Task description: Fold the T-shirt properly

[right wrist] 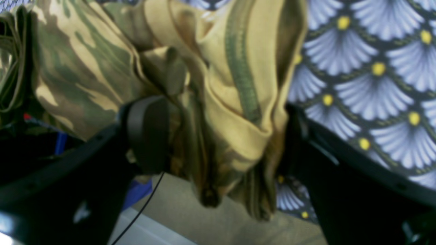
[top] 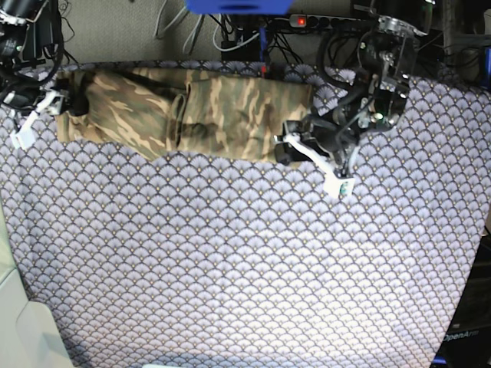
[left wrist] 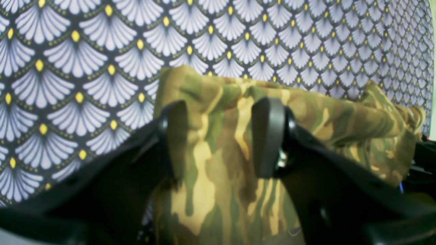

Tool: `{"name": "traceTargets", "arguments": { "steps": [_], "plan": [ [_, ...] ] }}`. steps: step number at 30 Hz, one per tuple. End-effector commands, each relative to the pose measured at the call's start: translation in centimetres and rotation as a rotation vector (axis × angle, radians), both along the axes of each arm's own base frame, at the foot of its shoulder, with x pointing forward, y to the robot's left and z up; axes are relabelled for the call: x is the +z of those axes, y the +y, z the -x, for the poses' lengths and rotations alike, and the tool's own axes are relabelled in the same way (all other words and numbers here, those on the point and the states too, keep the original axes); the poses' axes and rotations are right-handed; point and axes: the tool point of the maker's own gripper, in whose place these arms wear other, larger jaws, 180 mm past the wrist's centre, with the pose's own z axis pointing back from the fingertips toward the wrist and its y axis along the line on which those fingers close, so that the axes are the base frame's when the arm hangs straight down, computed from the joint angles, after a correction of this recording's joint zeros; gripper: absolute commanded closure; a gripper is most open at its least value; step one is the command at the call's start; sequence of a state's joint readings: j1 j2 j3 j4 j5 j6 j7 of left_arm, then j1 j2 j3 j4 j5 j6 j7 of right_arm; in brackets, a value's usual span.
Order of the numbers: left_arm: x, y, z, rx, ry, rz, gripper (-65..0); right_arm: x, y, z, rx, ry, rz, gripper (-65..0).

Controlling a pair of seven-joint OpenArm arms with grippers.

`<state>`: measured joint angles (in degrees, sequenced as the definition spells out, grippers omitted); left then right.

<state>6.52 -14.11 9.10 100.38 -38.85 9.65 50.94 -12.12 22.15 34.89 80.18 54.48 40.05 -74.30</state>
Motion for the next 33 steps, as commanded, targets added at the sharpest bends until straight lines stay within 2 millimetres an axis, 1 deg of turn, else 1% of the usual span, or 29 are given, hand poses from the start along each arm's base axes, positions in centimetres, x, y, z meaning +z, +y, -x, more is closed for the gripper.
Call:
{"name": "traceTargets", "arguments": {
  "steps": [1,4,6,8,14,17,22,30,32,33],
  "plan": [
    [1.1,0.0,-0.7,0.001,-0.039,0.011,-30.2,1.1,-0.5,-0.8,0.003,-0.037,0.009,-47.1],
    [1.1,0.0,-0.7,0.001,-0.039,0.011,-30.2,1.1,-0.3,-0.8,0.005,-0.038,0.000,-47.1],
    [1.1,0.0,-0.7,0.001,-0.039,0.011,-30.2,1.0,0.4,-0.9,0.016,-0.043,-0.023,-47.1],
    [1.1,0.0,-0.7,0.001,-0.039,0.011,-30.2,1.0,0.8,-1.0,0.024,-0.045,-0.030,-46.9],
    [1.1,0.0,-0.7,0.002,-0.038,0.011,-30.2,0.5,1.5,-0.6,0.022,-0.038,-0.050,-46.5],
    [1.0,0.0,-0.7,0.003,-0.038,0.010,-30.2,0.5,1.6,-0.6,0.020,-0.037,-0.053,-44.1],
    [1.1,0.0,-0.7,0.002,-0.040,0.011,-30.2,0.3,1.9,-0.5,0.021,-0.034,-0.059,-31.6],
    [1.2,0.0,-0.8,0.003,-0.042,0.011,-30.2,0.2,2.2,-0.4,0.023,-0.027,-0.065,-3.5],
    [1.2,0.0,-0.8,0.005,-0.043,0.013,-30.2,0.2,2.2,-0.4,0.025,-0.029,-0.063,0.0],
    [1.3,0.0,-0.9,0.007,-0.044,0.017,-30.2,0.3,2.2,-0.5,0.027,-0.034,-0.062,0.0]
  ]
}}
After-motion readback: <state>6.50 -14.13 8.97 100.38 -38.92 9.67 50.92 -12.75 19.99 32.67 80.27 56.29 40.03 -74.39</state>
